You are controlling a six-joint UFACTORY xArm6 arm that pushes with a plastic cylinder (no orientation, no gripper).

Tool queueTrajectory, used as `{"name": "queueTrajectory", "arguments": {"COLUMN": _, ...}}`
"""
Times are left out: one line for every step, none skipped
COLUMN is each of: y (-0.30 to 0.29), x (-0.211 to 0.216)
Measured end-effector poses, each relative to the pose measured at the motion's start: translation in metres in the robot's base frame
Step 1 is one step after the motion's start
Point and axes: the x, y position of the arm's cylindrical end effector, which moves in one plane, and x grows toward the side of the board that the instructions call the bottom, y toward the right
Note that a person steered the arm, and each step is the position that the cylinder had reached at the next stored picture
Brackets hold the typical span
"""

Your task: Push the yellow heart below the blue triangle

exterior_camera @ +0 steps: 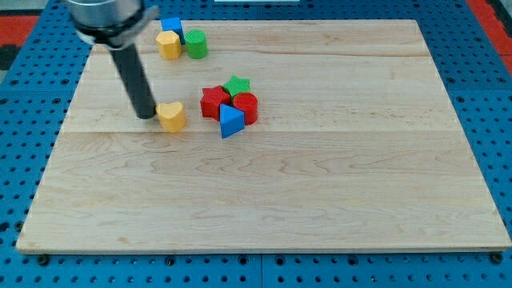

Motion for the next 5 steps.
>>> {"name": "queueTrajectory", "arguments": {"y": 0.017, "x": 0.002}}
{"name": "queueTrajectory", "arguments": {"y": 0.024, "x": -0.002}}
{"name": "queueTrajectory", "arguments": {"y": 0.052, "x": 0.011}}
{"name": "queueTrajectory", "arguments": {"y": 0.088, "x": 0.051}}
{"name": "queueTrajectory", "arguments": {"y": 0.104, "x": 0.073}}
